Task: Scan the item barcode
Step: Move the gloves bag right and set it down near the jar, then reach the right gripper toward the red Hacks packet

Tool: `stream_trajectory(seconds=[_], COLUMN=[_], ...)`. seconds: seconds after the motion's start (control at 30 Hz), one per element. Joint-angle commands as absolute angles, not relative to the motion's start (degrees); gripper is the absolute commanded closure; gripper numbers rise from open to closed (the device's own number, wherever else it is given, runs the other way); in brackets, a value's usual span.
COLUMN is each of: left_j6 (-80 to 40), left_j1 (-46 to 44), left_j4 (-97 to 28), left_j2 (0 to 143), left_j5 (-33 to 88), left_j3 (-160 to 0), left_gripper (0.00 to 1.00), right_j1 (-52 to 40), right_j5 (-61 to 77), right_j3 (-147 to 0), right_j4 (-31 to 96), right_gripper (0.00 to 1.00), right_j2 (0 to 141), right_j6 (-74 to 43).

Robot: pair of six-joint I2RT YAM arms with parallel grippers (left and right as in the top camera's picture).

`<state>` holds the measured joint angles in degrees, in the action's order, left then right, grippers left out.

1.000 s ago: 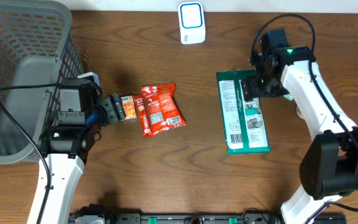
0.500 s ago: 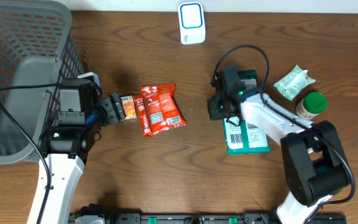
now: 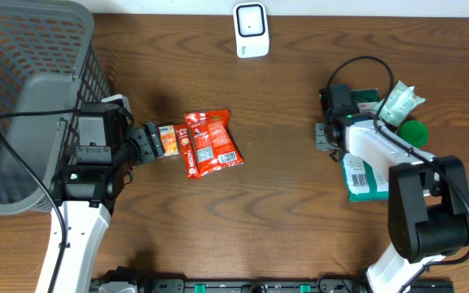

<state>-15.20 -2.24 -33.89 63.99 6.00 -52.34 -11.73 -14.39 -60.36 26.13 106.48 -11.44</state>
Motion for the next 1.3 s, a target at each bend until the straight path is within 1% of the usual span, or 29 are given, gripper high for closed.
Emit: stream_trajectory(seconds=[0.0,0.1,0.17,0.2,0.27,0.3,0.33,0.4,0.43,0.47,0.5,0.57,0.67,0.73,0.8,0.9,1.03,1.1,1.13,1.17,1.2,1.23,1.27], left_j6=[-15.3,-15.3,-15.3,-15.3,-15.3,-15.3,-15.3,-15.3,-15.3,-15.3,-15.3,-15.3,-15.3,-15.3,-15.3,-15.3,-15.4,-15.4,-15.4,-15.4,-16.7,-20.1,-21.6], left_j1=[-1.9,-1.9,-1.9,-1.9,-1.9,-1.9,-1.9,-1.9,-1.9,-1.9,-1.9,-1.9,-1.9,-1.9,-1.9,-1.9,-1.9,-2.0,-2.0,-2.2,-2.6,-3.7,-4.8], left_j4=[-33.9,-33.9,-33.9,-33.9,-33.9,-33.9,-33.9,-33.9,-33.9,-33.9,-33.9,-33.9,-33.9,-33.9,-33.9,-33.8,-30.9,-30.3,-30.1,-29.9,-29.9,-29.9,-29.9], left_j2=[64.0,64.0,64.0,64.0,64.0,64.0,64.0,64.0,64.0,64.0,64.0,64.0,64.0,64.0,64.0,64.0,64.0,64.0,64.3,64.7,65.4,67.0,68.4], left_j5=[5.5,5.5,5.5,5.5,5.5,5.5,5.5,5.5,5.5,5.5,5.5,5.5,5.5,5.5,5.5,5.5,5.6,9.5,12.0,13.9,15.0,15.0,15.0], left_j3=[-53.7,-53.7,-53.7,-53.7,-53.7,-53.7,-53.7,-53.7,-53.7,-53.7,-53.7,-53.7,-53.7,-53.7,-53.7,-53.7,-53.7,-53.7,-53.7,-53.6,-53.5,-53.2,-52.9], left_gripper=[0.18,0.18,0.18,0.18,0.18,0.18,0.18,0.18,0.18,0.18,0.18,0.18,0.18,0.18,0.18,0.18,0.18,0.19,0.25,0.43,0.64,0.81,0.92], right_j1=[-10.0,-10.0,-10.4,-10.9,-11.9,-12.7,-13.3,-14.1,-14.9,-15.5,-16.7,-18.7,-21.7,-23.9,-25.4,-26.9,-27.0,-27.0,-27.0,-27.0,-27.0,-27.0,-27.0], right_j5=[-15.8,-11.3,-5.7,0.2,10.4,19.1,25.9,32.9,35.9,37.0,36.9,36.9,32.6,26.0,23.0,23.0,29.1,31.5,31.4,31.4,31.4,31.0,30.2], right_j3=[-61.1,-64.7,-67.5,-69.2,-71.6,-72.4,-72.6,-72.5,-72.6,-72.6,-72.6,-73.8,-79.1,-85.2,-90.1,-93.3,-93.2,-93.2,-93.2,-93.2,-93.2,-93.2,-93.2], right_j4=[26.7,29.6,32.0,33.2,33.7,31.9,30.4,28.4,26.7,26.0,25.0,25.4,30.3,36.7,41.5,43.2,44.0,44.3,44.3,44.3,44.4,44.5,44.2], right_gripper=[0.93,0.90,0.78,0.64,0.42,0.15,0.03,0.01,0.03,0.08,0.18,0.32,0.31,0.31,0.31,0.23,0.21,0.19,0.19,0.13,0.10,0.10,0.11], right_j2=[106.1,104.1,102.4,101.4,99.6,98.4,97.3,96.3,96.3,96.3,96.3,96.3,96.5,97.4,98.7,101.0,105.2,107.7,108.7,109.5,110.5,111.3,111.7], right_j6=[-6.9,-4.6,-4.6,-4.6,-4.6,-4.6,-4.6,-4.7,-4.6,-4.9,-7.0,-10.4,-10.7,-10.7,-10.7,-10.7,-9.5,-7.9,-7.4,-7.2,-7.2,-6.7,-6.6])
